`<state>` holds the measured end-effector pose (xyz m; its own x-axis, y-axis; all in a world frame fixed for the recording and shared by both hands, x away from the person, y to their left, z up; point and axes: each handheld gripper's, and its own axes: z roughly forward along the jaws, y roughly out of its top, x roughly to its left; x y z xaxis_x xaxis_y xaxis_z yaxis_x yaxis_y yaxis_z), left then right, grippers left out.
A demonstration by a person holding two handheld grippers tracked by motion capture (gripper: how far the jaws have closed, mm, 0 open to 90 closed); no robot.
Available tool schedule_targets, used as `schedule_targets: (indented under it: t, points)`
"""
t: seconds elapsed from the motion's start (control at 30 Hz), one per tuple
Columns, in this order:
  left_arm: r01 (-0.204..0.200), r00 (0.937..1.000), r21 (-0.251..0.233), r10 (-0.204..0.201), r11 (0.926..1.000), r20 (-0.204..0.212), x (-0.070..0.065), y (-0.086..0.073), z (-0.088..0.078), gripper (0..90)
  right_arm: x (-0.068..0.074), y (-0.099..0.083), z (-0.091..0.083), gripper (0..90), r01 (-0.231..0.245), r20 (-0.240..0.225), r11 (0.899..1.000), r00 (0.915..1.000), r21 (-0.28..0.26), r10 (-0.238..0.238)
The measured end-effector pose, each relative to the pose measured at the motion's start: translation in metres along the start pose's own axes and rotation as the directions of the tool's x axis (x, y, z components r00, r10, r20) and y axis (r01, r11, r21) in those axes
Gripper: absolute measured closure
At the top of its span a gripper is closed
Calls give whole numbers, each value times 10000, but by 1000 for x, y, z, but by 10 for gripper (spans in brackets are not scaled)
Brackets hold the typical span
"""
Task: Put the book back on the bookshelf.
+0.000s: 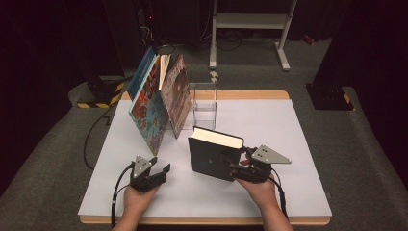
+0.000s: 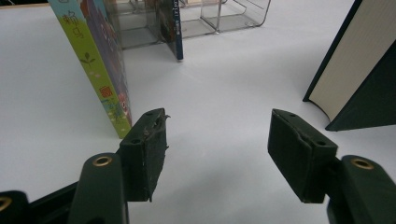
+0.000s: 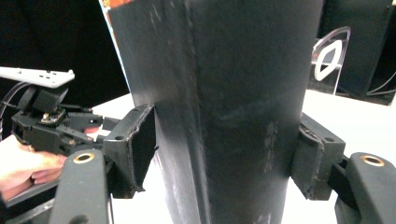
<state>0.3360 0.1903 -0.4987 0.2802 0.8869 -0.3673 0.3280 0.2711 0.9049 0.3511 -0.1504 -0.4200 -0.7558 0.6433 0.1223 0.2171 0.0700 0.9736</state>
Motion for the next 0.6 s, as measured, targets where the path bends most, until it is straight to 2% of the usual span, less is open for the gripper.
schedule_targets:
  t: [0.13, 0.33, 0.53, 0.6]
  points:
    - [-73, 10000, 79, 73, 9999, -9, -1, -1, 0, 374, 4, 0, 3, 296, 361, 161, 9991, 9992, -201, -358]
    - [-223, 9998, 170, 223, 9996, 4, -1, -1, 1, 374, 4, 2, 3, 314, 671, 27, 9976, 9977, -170, -670]
    - [-251, 9997, 183, 252, 9995, -24, -2, -1, 2, 373, 4, -2, 0, 362, 1002, -151, 9941, 9948, -409, -1009]
    - [-242, 9997, 189, 242, 9995, -26, -2, -1, 2, 373, 5, -4, -2, 416, 1140, -234, 9921, 9931, -517, -1153]
